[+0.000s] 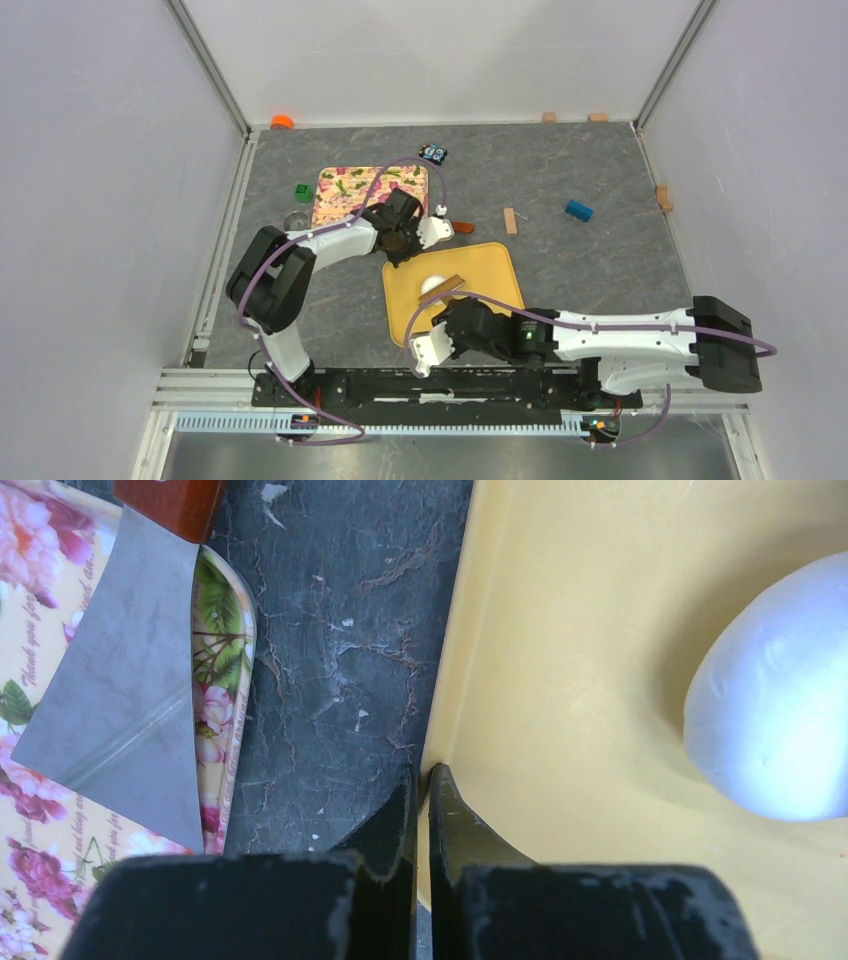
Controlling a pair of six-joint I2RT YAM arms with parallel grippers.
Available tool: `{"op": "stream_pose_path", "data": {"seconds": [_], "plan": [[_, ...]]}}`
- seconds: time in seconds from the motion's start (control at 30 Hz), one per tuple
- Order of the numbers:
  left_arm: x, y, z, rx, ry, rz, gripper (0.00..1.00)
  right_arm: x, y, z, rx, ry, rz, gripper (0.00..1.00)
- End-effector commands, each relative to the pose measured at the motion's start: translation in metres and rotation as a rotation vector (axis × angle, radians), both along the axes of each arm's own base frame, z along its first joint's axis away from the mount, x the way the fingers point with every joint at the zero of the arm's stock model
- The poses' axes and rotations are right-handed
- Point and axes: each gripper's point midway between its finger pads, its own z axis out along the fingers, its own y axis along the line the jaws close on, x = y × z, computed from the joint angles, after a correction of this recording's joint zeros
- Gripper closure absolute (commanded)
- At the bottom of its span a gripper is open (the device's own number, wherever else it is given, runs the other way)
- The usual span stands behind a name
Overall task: Roll out the dumpling wrappers from the dough
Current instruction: Flatten out the dough on the work surface.
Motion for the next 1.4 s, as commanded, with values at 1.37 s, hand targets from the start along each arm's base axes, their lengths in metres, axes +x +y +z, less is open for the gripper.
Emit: {"op": "stream_pose_path", "data": {"seconds": [1.37], "plan": [[-0.027,0.027,-0.053,0.147,0.119,-0.012,0.98,-0.013,-0.022,-0.045,-0.182,0.165,-0.078,1.0]]}}
